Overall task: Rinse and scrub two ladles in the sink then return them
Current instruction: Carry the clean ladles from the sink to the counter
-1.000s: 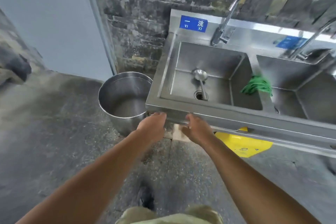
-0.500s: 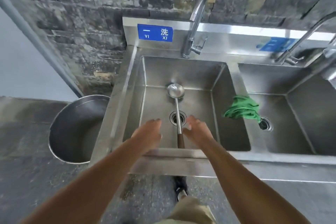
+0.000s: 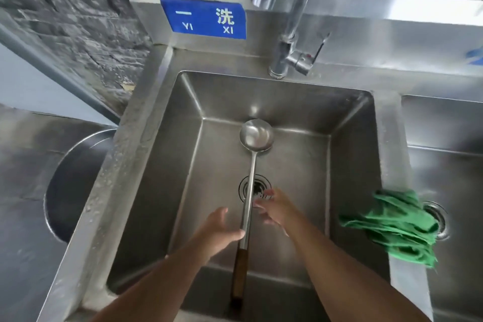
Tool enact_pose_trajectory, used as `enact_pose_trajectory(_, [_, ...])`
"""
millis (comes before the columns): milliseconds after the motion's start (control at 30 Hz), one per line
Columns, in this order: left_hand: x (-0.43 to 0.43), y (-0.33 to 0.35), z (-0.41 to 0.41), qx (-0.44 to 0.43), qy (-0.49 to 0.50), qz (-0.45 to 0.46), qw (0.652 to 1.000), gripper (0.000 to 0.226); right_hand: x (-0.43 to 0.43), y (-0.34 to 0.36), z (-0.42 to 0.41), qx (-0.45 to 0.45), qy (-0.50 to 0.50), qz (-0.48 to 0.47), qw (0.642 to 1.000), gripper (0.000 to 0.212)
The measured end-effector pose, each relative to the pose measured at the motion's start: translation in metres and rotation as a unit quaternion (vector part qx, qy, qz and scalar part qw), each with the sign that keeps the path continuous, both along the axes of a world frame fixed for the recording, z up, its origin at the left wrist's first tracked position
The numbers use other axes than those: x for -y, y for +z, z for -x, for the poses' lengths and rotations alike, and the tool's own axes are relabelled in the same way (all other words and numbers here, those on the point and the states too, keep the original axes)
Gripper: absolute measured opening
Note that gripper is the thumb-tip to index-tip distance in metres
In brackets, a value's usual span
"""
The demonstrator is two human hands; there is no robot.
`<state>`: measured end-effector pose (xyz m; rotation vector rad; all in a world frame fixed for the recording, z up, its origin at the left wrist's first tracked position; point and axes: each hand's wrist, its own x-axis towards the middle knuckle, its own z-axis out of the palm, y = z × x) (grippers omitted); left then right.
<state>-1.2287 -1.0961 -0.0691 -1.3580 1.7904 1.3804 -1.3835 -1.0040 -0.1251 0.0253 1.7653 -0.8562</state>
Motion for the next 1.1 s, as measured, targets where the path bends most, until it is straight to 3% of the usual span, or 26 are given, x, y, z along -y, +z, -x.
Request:
enact_pose_trajectory(100, [0.004, -0.020, 0.013, 0.001, 0.098, -0.062, 0.993, 0.105, 0.014, -0.022, 0.008, 0.052, -0.044, 0.020, 0.997, 0.063])
enact_pose_trajectory(133, [0.003, -0.026, 0.016, -0.007, 0.113, -0.070, 0.991, 0.090, 0.019, -0.028, 0.008, 0.062, -0.053, 0.019, 0.996, 0.065])
enact_pose_trajectory(200, [0.000, -0.034, 0.021, -0.025, 0.119, -0.075, 0.990, 0.038, 0.025, -0.042, 0.009, 0.079, -0.073, 0.018, 0.994, 0.066])
enact_pose_trajectory(300, [-0.005, -0.048, 0.025, -0.019, 0.113, -0.083, 0.990, 0.028, 0.032, -0.055, 0.010, 0.108, -0.105, 0.028, 0.988, 0.061])
enact_pose_trajectory(367, [-0.007, -0.053, 0.022, -0.029, 0.104, -0.079, 0.991, 0.017, 0.036, -0.058, 0.008, 0.104, -0.103, 0.031, 0.989, 0.047])
enact_pose_trajectory(533, [-0.001, -0.029, 0.013, -0.086, 0.135, -0.150, 0.976, 0.018, 0.033, -0.041, -0.005, 0.135, -0.137, 0.105, 0.976, 0.018])
enact_pose_trajectory(667, [-0.002, 0.016, -0.014, -0.105, 0.151, -0.192, 0.964, 0.012, 0.030, 0.000, -0.028, 0.143, -0.135, 0.168, 0.966, 0.018])
enact_pose_trajectory(900, [-0.025, 0.094, -0.076, -0.174, 0.187, -0.184, 0.949, 0.010, 0.025, 0.096, -0.078, 0.074, -0.035, 0.224, 0.971, 0.020])
enact_pose_trajectory(1100, [-0.065, 0.147, -0.186, -0.242, 0.245, -0.141, 0.928, 0.017, 0.014, 0.166, -0.172, 0.036, 0.103, 0.279, 0.954, 0.011])
